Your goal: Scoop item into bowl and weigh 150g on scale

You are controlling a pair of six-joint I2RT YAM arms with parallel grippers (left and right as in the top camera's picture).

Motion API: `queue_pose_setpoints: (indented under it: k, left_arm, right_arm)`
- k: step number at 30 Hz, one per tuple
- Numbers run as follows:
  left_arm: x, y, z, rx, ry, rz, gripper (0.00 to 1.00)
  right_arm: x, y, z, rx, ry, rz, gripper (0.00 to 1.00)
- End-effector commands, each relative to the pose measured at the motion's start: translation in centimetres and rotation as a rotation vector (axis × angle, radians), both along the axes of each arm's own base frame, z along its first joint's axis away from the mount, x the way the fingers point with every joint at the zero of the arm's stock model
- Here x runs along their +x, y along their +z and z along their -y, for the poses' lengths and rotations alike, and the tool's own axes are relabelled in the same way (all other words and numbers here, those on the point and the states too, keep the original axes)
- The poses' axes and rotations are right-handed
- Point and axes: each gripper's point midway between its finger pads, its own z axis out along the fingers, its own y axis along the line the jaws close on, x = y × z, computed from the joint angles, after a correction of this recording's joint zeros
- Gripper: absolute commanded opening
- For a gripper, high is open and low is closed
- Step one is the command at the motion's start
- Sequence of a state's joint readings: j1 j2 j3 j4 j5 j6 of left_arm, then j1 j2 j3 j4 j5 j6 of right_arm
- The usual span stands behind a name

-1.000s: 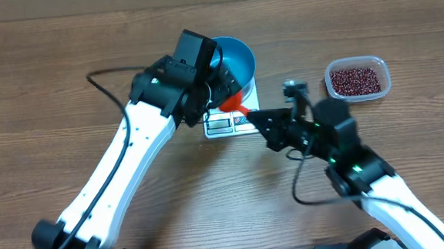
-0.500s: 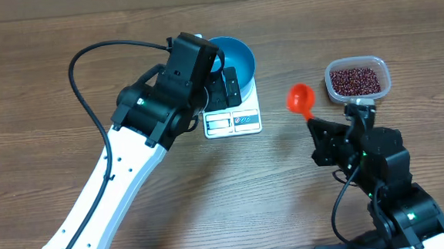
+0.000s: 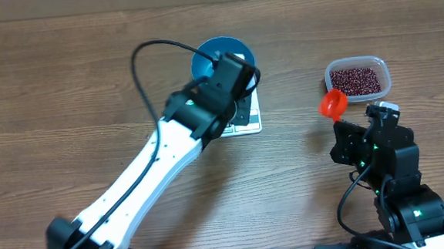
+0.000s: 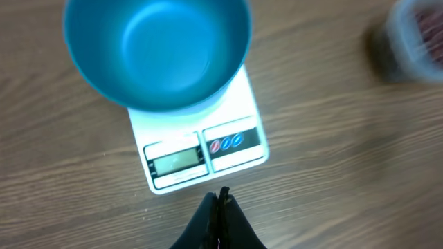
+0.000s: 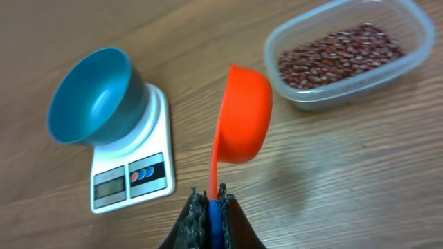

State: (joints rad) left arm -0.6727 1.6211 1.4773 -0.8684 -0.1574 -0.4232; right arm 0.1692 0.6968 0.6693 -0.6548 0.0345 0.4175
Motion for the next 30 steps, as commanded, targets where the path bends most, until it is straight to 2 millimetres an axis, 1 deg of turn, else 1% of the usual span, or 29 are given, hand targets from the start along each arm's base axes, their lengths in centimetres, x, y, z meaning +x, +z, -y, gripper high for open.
queue_pose_setpoints:
  k: [1, 6, 10, 17, 22, 24, 30]
  left_arm:
    - [0.2, -4.3, -0.4, 0.107, -0.029, -0.048, 0.04]
    - [0.9, -8.5, 0.1, 0.165, -0.05, -0.096, 0.04]
    - [1.2, -11.4, 0.4, 0.203, -0.057, -0.136, 0.04]
    - [2.2, -15.0, 0.9, 0.239, -0.056, -0.151, 0.04]
    - [2.6, -16.5, 1.2, 0.243, -0.057, -0.155, 0.04]
    - [2.8, -16.8, 1.3, 0.241, -0.057, -0.153, 0.04]
    - [3.5, -16.8, 1.9, 0.229, -0.078, -0.12, 0.04]
  right_arm:
    - [0.1, 0.6, 0.9, -0.014, -0.033, 0.015, 0.04]
    - [0.1, 0.5, 1.0, -0.036, -0.019, 0.014, 0.03]
    - [0.0, 0.5, 1.0, -0.036, -0.019, 0.014, 0.03]
    - [0.1, 0.4, 1.0, -0.037, -0.02, 0.01, 0.03]
    - [0.2, 0.2, 1.0, -0.039, -0.019, -0.001, 0.04]
    - [0.2, 0.1, 1.0, -0.039, -0.019, -0.005, 0.04]
    - [0.3, -0.1, 0.9, -0.04, -0.019, -0.011, 0.04]
